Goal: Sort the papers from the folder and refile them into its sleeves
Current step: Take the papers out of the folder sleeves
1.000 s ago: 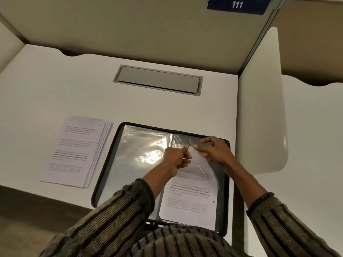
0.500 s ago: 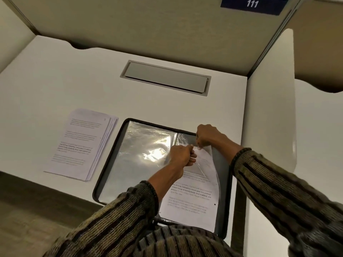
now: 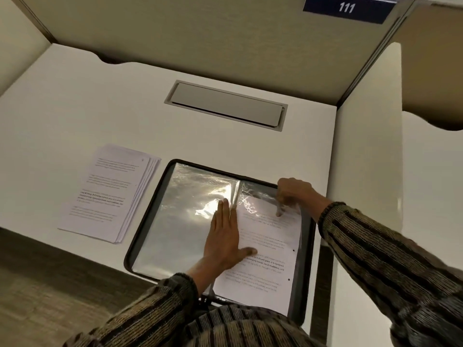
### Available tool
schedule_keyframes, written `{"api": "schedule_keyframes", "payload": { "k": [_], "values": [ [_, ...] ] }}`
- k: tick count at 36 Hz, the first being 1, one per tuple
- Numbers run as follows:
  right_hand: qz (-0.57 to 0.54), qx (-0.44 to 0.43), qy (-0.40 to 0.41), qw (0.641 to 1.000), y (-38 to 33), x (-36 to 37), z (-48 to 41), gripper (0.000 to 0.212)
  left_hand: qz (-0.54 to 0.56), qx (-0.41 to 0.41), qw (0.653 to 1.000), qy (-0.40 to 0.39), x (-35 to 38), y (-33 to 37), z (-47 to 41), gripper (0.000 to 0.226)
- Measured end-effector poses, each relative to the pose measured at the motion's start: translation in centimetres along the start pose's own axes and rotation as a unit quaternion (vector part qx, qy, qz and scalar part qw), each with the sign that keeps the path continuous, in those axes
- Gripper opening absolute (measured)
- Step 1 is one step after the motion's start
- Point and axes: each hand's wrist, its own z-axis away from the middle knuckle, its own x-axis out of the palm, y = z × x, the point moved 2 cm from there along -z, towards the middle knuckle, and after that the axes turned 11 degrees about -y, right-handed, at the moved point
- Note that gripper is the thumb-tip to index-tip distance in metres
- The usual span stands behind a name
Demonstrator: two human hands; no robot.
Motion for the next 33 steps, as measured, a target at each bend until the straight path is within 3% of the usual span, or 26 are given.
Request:
{"api": "schedule_keyframes", "payload": {
  "k": [2,5,11,17,22,26,30,33],
  "values": [
    [0.007,0.000,-0.008,1.000,0.1,-0.2,0.1,0.020,-0.020,0.009,1.000,-0.019,0.5,-0.4,0.6,0.160],
    [-0.012,0.003,-0.043,0.999,0.0,-1.1,0.4,0.032,-0.035,0.017,0.998,-0.039,0.8,-0.7,1.1,0.164],
    [-0.068,-0.004,-0.026,0.997,1.2,-2.2,0.2,0.036,-0.029,0.040,0.998,-0.046,0.6,-0.6,1.4,0.169],
    [-0.152,0.033,0.069,0.985,3.3,-2.9,-0.3,0.043,-0.043,0.036,0.997,-0.060,0.1,-0.4,1.7,0.167],
    [-0.245,0.034,0.162,0.955,4.7,-3.4,-0.1,0.043,-0.051,0.024,0.996,-0.073,0.2,-0.5,1.9,0.167],
    [-0.290,0.066,0.107,0.949,5.8,-3.2,-0.4,0.066,-0.055,0.024,0.995,-0.079,0.1,-0.4,1.9,0.167],
    [-0.314,0.102,0.030,0.944,5.9,-2.7,0.3,0.053,-0.061,0.021,0.995,-0.082,0.1,-0.3,1.9,0.168],
    [-0.324,0.112,0.052,0.938,6.2,-2.3,-0.2,0.046,-0.066,0.021,0.994,-0.086,0.1,-0.3,1.9,0.167]
  ]
}}
